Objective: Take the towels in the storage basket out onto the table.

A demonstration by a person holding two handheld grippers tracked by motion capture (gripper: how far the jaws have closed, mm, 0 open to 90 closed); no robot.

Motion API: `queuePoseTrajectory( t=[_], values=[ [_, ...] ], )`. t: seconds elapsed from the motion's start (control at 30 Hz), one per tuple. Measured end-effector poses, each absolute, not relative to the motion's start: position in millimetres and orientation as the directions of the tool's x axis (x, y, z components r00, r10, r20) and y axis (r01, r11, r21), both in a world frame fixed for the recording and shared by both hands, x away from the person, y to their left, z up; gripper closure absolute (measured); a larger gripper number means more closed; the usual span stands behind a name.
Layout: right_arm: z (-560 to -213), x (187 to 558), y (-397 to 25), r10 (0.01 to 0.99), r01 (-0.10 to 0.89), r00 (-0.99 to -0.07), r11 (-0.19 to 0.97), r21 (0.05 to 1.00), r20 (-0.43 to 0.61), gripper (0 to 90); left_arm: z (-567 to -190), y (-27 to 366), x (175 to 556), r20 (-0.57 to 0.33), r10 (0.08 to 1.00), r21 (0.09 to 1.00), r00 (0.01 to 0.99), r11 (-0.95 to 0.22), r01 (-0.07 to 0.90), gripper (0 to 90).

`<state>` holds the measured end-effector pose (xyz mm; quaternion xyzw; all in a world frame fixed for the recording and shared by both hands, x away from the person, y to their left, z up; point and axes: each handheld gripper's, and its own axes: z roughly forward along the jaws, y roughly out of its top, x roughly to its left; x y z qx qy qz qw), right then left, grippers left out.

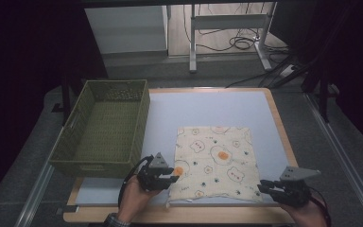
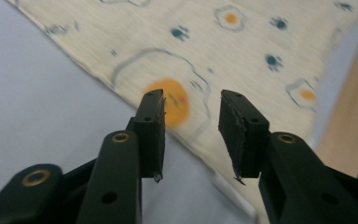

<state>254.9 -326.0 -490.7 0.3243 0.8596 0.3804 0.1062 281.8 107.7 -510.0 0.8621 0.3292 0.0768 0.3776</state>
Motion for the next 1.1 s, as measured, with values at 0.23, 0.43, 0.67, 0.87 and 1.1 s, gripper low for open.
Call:
queuePoseTrajectory(
  t=[0.23, 0.43, 0.67, 0.87, 1.1],
  values=[
    [-494.2, 287.7, -310.1, 0.671, 0.483, -0.742, 0.534, 0.693, 0.0, 54.6, -512.2, 97.8, 318.3, -0.102, 0.654, 0.727, 0.75, -0.465, 0.505, 47.2],
    [-498.3, 312.5, -305.6, 0.692, 0.488, -0.721, 0.548, 0.679, -0.041, 47.6, -514.5, 92.2, 343.9, -0.071, 0.665, 0.738, 0.743, -0.466, 0.488, 35.8],
    [-502.6, 343.8, -308.1, 0.749, 0.543, -0.663, 0.477, 0.691, 0.004, 45.1, -520.8, 91.2, 373.1, -0.066, 0.701, 0.73, 0.71, -0.452, 0.513, 29.6],
    [-498.5, 372.9, -305.8, 0.764, 0.554, -0.644, 0.441, 0.706, 0.028, 48.3, -523.3, 94.3, 397.3, -0.049, 0.755, 0.724, 0.654, -0.424, 0.544, 37.8],
    [-496.2, 398.9, -300.6, 0.769, 0.546, -0.639, 0.451, 0.706, 0.003, 56.1, -527.7, 100.2, 420.3, -0.045, 0.795, 0.728, 0.605, -0.389, 0.565, 47.6]
  ],
)
